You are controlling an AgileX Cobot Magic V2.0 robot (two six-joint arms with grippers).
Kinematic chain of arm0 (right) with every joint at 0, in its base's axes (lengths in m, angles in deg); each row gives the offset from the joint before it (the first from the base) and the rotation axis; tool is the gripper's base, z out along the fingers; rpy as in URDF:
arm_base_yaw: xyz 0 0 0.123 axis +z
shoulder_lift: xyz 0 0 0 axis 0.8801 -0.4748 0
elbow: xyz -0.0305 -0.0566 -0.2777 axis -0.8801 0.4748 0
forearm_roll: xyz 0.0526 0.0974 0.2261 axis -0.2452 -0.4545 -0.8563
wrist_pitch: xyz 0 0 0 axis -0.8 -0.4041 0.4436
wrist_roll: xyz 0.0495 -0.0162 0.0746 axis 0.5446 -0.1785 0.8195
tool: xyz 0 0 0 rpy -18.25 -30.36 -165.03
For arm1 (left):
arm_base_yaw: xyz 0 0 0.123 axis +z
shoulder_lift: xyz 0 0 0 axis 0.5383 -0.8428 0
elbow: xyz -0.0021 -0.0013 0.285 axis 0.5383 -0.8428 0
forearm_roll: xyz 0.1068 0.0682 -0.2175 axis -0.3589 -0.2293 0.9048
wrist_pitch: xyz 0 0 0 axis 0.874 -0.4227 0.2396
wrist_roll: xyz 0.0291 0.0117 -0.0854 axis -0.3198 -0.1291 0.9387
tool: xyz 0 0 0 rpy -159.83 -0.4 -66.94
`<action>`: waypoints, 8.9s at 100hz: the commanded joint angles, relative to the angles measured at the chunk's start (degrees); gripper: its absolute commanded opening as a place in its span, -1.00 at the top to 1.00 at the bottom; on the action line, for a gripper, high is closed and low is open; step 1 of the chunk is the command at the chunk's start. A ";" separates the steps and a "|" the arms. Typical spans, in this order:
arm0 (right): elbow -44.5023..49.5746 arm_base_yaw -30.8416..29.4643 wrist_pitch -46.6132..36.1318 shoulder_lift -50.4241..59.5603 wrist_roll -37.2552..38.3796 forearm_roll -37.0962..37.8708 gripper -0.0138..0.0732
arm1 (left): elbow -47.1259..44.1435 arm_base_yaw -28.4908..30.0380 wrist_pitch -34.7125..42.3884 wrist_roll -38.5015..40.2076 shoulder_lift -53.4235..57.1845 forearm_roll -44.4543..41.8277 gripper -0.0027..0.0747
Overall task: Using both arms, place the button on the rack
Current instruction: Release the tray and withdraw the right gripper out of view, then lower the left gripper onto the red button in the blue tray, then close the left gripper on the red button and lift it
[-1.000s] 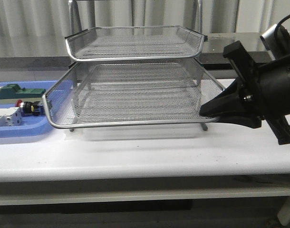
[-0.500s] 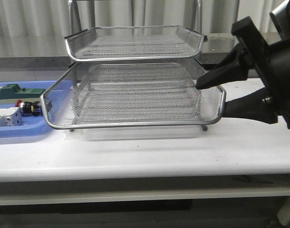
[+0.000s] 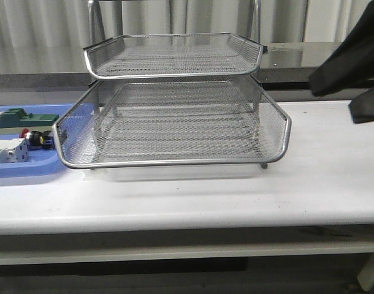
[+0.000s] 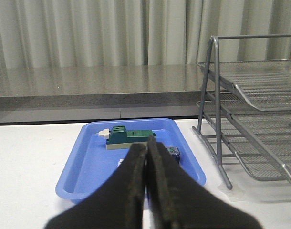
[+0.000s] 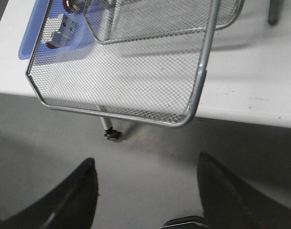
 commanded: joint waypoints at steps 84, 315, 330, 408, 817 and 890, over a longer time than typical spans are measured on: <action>-12.33 0.12 21.50 30.55 42.71 65.98 -0.15 | -2.72 -0.34 4.39 0.38 1.92 0.52 0.92; -12.33 0.12 21.37 31.63 42.78 65.92 0.84 | 69.47 -0.34 -41.53 -5.85 -71.48 4.00 0.92; -12.33 0.12 21.37 31.63 42.78 65.92 0.84 | 77.19 -0.34 -46.51 -6.42 -78.50 4.00 0.81; -12.33 0.12 21.37 31.63 42.78 65.92 0.84 | 83.21 -0.34 -44.32 -17.33 -84.56 6.61 -0.79; -12.28 0.12 21.43 31.63 42.78 65.92 0.84 | 141.72 -0.20 -71.97 -34.67 -135.42 4.88 0.92; -12.28 0.12 21.43 31.63 42.78 65.92 0.84 | 116.63 -0.31 -71.97 -28.68 -107.59 10.79 0.92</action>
